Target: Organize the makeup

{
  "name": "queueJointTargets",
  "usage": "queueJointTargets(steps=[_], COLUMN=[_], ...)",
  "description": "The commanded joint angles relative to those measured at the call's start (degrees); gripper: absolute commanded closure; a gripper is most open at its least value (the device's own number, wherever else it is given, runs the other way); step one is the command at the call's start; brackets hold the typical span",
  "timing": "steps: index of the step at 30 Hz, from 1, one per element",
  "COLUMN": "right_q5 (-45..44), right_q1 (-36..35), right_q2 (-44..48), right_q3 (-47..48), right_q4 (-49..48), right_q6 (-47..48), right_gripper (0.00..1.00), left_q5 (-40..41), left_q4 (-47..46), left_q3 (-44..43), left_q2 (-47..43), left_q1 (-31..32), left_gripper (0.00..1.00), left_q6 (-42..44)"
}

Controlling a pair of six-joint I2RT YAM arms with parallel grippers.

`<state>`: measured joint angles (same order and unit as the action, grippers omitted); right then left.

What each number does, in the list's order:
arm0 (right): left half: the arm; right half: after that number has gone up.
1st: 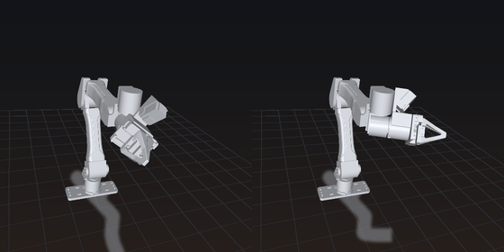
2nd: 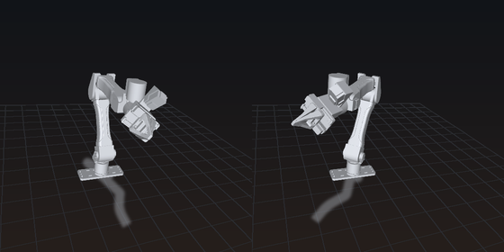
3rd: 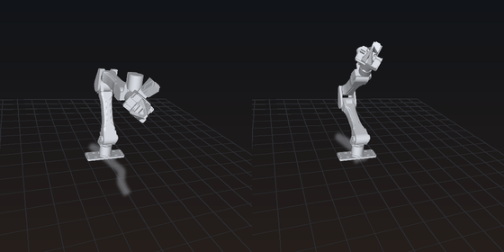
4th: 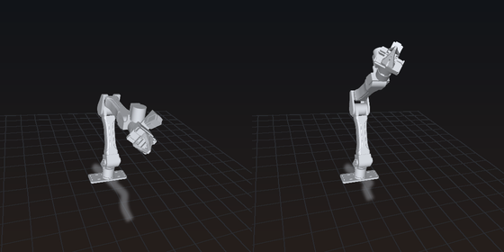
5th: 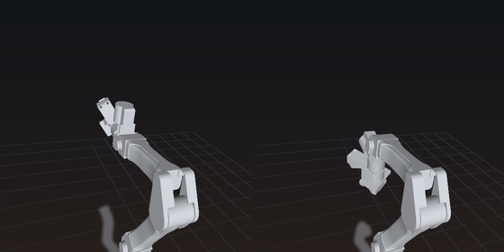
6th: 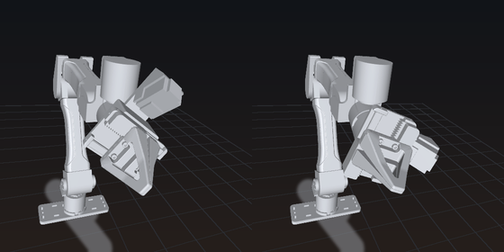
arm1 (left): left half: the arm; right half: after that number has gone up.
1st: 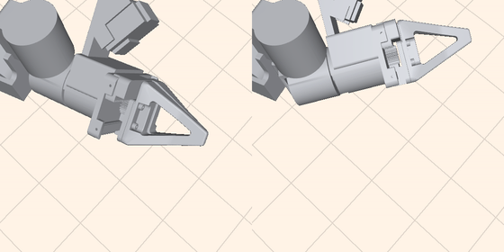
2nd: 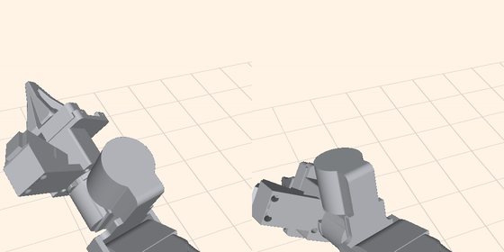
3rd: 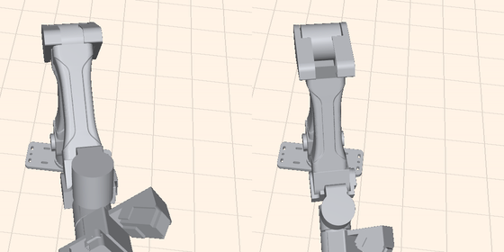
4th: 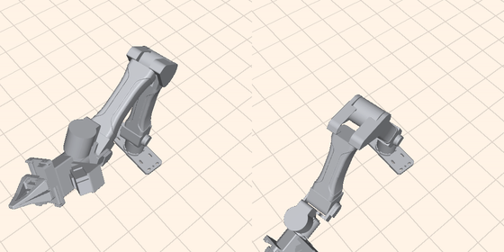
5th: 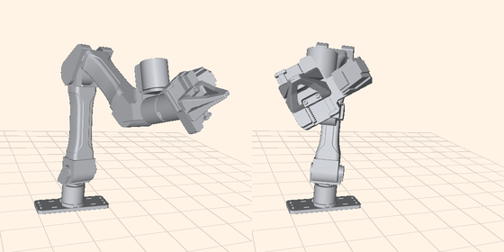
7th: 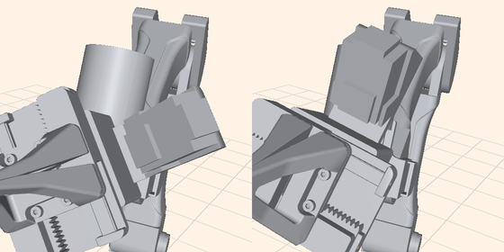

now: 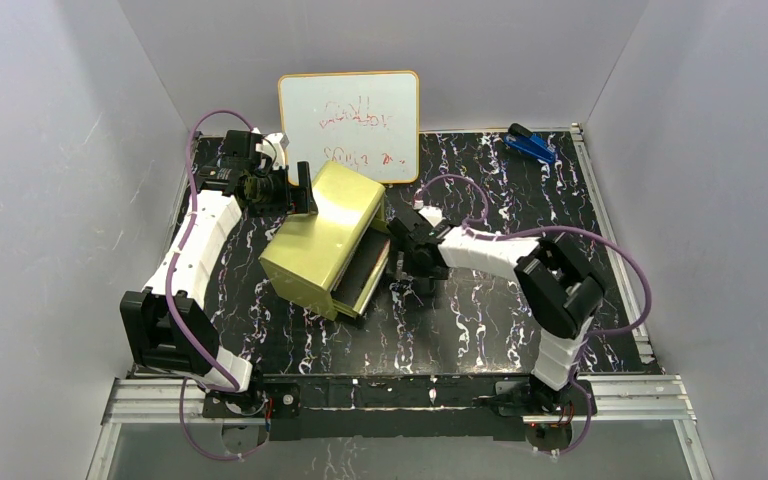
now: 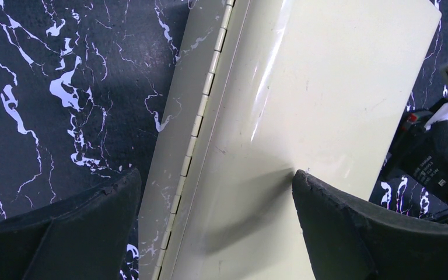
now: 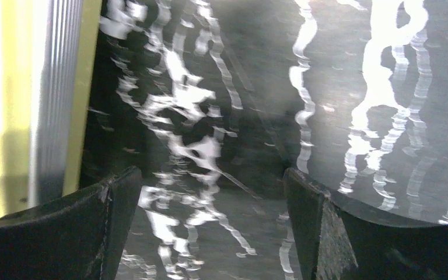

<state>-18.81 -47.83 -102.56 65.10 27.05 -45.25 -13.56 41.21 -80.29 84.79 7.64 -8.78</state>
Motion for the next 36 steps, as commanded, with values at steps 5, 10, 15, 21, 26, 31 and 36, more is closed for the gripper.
queueJointTargets(steps=[5,10,15,21,26,31,36], right_q5=[8.4,11.7,16.2,13.0,8.3,5.6,-4.0], right_q1=[-0.4,-0.5,-0.5,-0.4,0.5,1.9,4.7], right_q2=[-10.6,-15.7,-15.8,-8.8,-3.0,5.8,17.3], right_q3=[13.2,17.7,14.3,10.7,13.5,11.2,10.5], right_q4=[-9.6,-10.2,-19.1,-17.9,-2.9,2.6,2.4], right_q6=[-18.4,-22.1,-24.6,-17.0,-2.7,8.4,14.1], right_gripper=[0.01,0.01,0.01,0.01,0.01,0.01,0.01], left_q5=[2.6,2.4,2.7,3.7,4.5,6.7,10.3], left_q4=[4.8,4.6,4.6,5.3,4.7,3.3,0.6], left_q3=[1.5,1.6,1.6,-1.0,-3.8,-8.8,-18.5], left_q2=[0.5,0.6,0.7,2.5,4.5,6.7,8.4], left_q1=[-0.2,-0.2,-0.2,-0.2,-1.3,-4.9,-7.2], left_gripper=[0.02,0.02,0.01,0.01,0.02,0.02,0.02], left_q6=[1.8,1.7,1.7,1.9,1.6,1.6,2.7])
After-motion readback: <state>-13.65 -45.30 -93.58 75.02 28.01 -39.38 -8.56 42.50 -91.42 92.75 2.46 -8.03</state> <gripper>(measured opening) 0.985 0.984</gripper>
